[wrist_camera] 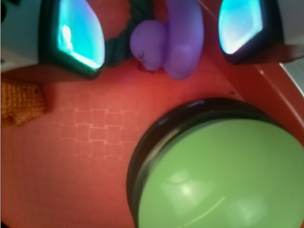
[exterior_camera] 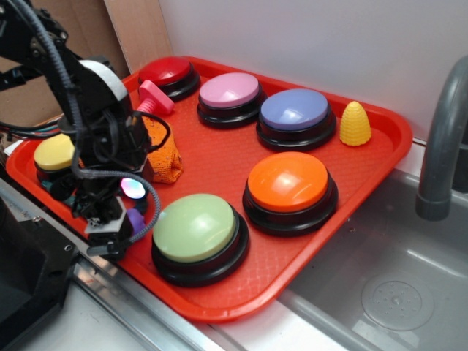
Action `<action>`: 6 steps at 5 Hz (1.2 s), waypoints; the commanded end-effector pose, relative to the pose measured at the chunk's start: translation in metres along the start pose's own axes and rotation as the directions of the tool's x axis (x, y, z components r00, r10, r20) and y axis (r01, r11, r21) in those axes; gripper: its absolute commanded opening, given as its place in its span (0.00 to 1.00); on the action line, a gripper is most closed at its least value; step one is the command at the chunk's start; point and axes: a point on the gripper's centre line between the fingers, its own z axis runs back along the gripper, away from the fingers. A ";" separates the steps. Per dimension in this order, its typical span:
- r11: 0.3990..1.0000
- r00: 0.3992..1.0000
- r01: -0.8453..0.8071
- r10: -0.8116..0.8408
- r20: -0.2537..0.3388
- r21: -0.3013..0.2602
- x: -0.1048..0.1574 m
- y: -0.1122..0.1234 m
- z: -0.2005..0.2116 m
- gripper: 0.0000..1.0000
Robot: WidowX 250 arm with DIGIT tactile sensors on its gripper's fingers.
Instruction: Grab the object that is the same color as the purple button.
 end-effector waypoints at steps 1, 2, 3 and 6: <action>0.999 0.999 -0.041 0.041 0.006 -0.001 -0.004 0.013 -0.003 1.00; 0.998 0.998 -0.067 0.067 0.008 0.007 -0.007 0.019 -0.003 1.00; 0.991 0.994 -0.107 0.107 0.014 0.075 -0.007 0.025 0.001 1.00; 0.996 0.998 -0.020 0.014 0.066 0.088 0.010 0.015 0.013 0.02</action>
